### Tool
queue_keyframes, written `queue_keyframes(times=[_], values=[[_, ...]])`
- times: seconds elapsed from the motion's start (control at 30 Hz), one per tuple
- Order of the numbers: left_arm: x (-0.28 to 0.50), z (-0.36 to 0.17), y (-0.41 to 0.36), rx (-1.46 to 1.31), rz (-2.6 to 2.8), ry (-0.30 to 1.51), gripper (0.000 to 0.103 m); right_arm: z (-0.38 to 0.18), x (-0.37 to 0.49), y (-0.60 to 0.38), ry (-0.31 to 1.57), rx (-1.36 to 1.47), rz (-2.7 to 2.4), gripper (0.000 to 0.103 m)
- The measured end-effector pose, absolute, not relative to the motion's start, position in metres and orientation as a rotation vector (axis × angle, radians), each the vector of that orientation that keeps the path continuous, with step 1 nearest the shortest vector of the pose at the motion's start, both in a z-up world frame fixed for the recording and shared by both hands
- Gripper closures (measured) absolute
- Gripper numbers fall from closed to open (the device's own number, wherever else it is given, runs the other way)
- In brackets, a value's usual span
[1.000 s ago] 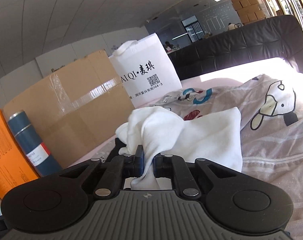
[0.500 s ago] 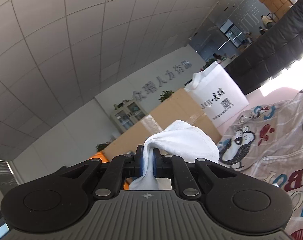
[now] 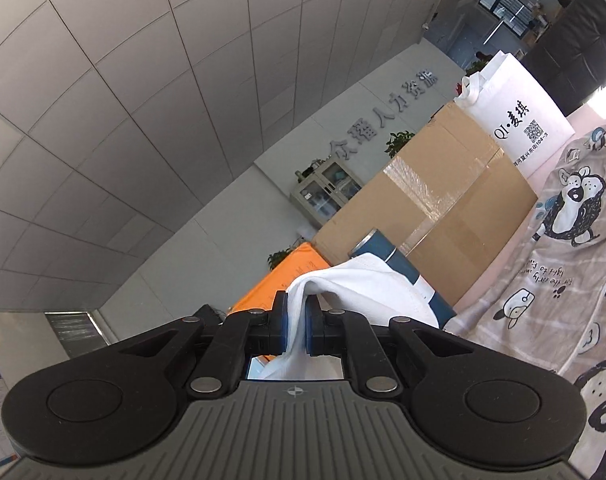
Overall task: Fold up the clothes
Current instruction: 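Lift the white T-shirt with both grippers and shake it out in the air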
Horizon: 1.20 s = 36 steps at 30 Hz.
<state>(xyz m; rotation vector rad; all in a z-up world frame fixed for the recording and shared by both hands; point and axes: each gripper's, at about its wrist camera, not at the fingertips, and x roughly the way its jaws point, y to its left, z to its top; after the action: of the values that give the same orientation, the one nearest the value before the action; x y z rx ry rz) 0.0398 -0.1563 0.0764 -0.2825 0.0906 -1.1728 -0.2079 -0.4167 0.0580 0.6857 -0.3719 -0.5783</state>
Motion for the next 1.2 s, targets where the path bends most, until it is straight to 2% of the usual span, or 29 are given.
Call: queue_keyframes(times=[0.07, 0.1, 0.13, 0.17, 0.2, 0.23, 0.4, 0.63, 0.7, 0.73, 0.77, 0.8, 0.83, 0.9, 1.0, 1.2], values=[[0.038, 0.064, -0.155, -0.147, -1.206, 0.135, 0.099, 0.055, -0.214, -0.405, -0.374, 0.661, -0.599, 0.096], [0.037, 0.057, -0.155, -0.078, -1.222, 0.157, 0.089, 0.053, -0.218, -0.401, -0.375, 0.657, -0.603, 0.096], [0.037, 0.050, -0.155, -0.007, -1.237, 0.180, 0.071, 0.052, -0.221, -0.398, -0.374, 0.653, -0.611, 0.096], [0.033, 0.046, -0.157, 0.047, -1.267, 0.178, 0.057, 0.051, -0.225, -0.395, -0.372, 0.646, -0.622, 0.096], [0.029, 0.041, -0.158, 0.098, -1.300, 0.171, 0.028, 0.050, -0.229, -0.394, -0.372, 0.643, -0.631, 0.096], [0.025, 0.036, -0.160, 0.150, -1.332, 0.164, 0.017, 0.049, -0.234, -0.392, -0.374, 0.644, -0.638, 0.096], [-0.004, 0.025, -0.170, 0.369, -1.551, 0.159, 0.011, 0.047, -0.244, -0.383, -0.367, 0.630, -0.667, 0.096], [-0.046, -0.031, -0.195, 0.710, -1.548, 0.226, 0.010, 0.050, -0.242, -0.385, -0.373, 0.621, -0.664, 0.096], [-0.045, -0.035, -0.197, 0.736, -1.533, 0.226, 0.009, 0.051, -0.238, -0.388, -0.374, 0.617, -0.662, 0.096], [-0.044, -0.037, -0.198, 0.745, -1.526, 0.224, 0.012, 0.052, -0.236, -0.389, -0.370, 0.613, -0.663, 0.096], [-0.040, -0.034, -0.199, 0.729, -1.503, 0.227, 0.017, 0.053, -0.234, -0.390, -0.366, 0.609, -0.663, 0.096], [-0.033, -0.031, -0.201, 0.704, -1.483, 0.236, 0.038, 0.055, -0.231, -0.392, -0.363, 0.606, -0.663, 0.096], [-0.027, -0.029, -0.205, 0.680, -1.466, 0.262, 0.069, 0.056, -0.229, -0.393, -0.359, 0.603, -0.665, 0.096], [-0.013, -0.027, -0.211, 0.624, -1.428, 0.300, 0.088, 0.060, -0.222, -0.399, -0.352, 0.599, -0.665, 0.096], [-0.003, -0.017, -0.210, 0.544, -1.381, 0.267, 0.093, 0.070, -0.202, -0.414, -0.353, 0.599, -0.648, 0.096], [0.029, 0.032, -0.209, 0.343, -1.147, 0.104, 0.094, 0.089, -0.163, -0.444, -0.353, 0.598, -0.615, 0.097]])
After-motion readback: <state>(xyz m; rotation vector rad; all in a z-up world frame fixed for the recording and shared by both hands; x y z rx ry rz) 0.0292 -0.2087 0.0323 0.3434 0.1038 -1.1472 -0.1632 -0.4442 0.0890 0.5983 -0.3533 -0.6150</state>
